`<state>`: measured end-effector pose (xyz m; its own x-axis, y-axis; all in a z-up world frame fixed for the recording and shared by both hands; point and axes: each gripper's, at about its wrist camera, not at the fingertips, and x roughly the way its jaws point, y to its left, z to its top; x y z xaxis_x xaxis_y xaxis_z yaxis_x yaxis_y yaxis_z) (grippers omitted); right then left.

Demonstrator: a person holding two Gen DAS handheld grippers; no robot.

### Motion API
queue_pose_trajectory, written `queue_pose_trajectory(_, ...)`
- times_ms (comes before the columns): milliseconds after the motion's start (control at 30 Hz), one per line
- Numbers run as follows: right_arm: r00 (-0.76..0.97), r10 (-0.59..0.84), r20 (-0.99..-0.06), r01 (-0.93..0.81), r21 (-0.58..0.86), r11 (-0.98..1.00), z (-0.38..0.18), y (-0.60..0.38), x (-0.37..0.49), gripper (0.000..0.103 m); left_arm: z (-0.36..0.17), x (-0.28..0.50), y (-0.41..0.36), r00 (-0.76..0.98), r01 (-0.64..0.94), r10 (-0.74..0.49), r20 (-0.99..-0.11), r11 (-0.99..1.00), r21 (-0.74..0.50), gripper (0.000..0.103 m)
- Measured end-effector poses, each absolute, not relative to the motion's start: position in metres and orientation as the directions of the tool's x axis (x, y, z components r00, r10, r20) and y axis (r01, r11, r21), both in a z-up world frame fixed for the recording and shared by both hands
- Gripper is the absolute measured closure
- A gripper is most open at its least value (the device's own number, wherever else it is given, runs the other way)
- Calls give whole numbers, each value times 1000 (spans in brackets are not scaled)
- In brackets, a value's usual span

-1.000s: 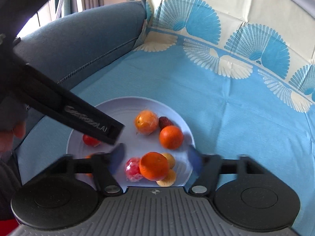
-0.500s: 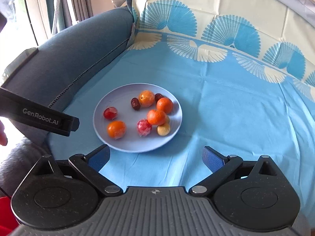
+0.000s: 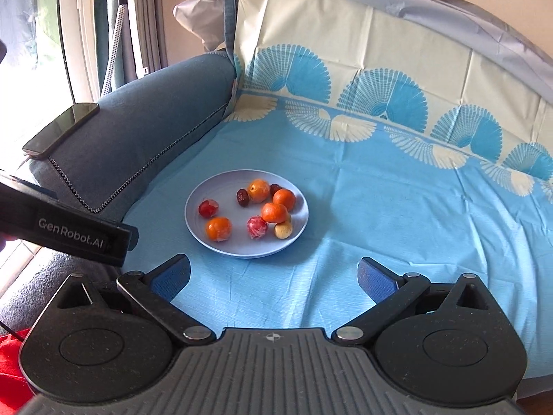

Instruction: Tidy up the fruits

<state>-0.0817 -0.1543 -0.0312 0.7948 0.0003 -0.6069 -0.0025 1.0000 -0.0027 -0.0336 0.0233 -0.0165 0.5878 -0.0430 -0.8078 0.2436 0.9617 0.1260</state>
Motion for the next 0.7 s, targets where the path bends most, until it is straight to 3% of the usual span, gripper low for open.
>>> queue_pose_trajectory(700,819,-19,-574,7,-23,1000,-25,-154,-97,1,-12,-46,21,604,254,-53,-795,959,129,0)
